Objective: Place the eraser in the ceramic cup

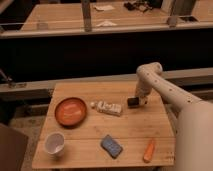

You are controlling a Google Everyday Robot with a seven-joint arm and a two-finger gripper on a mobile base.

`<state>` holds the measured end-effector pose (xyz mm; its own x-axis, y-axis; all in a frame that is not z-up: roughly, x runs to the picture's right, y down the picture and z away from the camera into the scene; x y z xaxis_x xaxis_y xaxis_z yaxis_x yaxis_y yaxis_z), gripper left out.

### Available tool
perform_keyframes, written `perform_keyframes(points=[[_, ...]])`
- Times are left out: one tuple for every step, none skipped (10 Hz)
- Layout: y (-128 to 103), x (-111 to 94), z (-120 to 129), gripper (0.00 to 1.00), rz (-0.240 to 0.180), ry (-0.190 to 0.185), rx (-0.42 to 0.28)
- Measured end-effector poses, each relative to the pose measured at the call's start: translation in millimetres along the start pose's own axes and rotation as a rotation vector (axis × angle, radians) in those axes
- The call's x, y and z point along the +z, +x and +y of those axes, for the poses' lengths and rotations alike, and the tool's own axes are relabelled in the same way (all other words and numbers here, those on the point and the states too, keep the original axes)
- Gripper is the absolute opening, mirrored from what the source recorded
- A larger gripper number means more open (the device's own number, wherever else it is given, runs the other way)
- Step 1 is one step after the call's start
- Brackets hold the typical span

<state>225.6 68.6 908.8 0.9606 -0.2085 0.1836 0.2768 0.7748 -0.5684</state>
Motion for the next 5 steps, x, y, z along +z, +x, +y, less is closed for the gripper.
perform_keyframes(points=[[-5.6,-3.9,-1.2,0.01,0.001,0.004,-0.015],[-7.7,-8.2,-1.6,0.01,0.001,0.008,-0.023],[-10.8,-12.1,-0.7,0.01,0.002,0.013,-0.035],[-18.5,-17.8,1.0,0.01,0.001,0.019,-0.052],[-29.5,-25.7,1.7,0.01,0.005,0.027,-0.077]])
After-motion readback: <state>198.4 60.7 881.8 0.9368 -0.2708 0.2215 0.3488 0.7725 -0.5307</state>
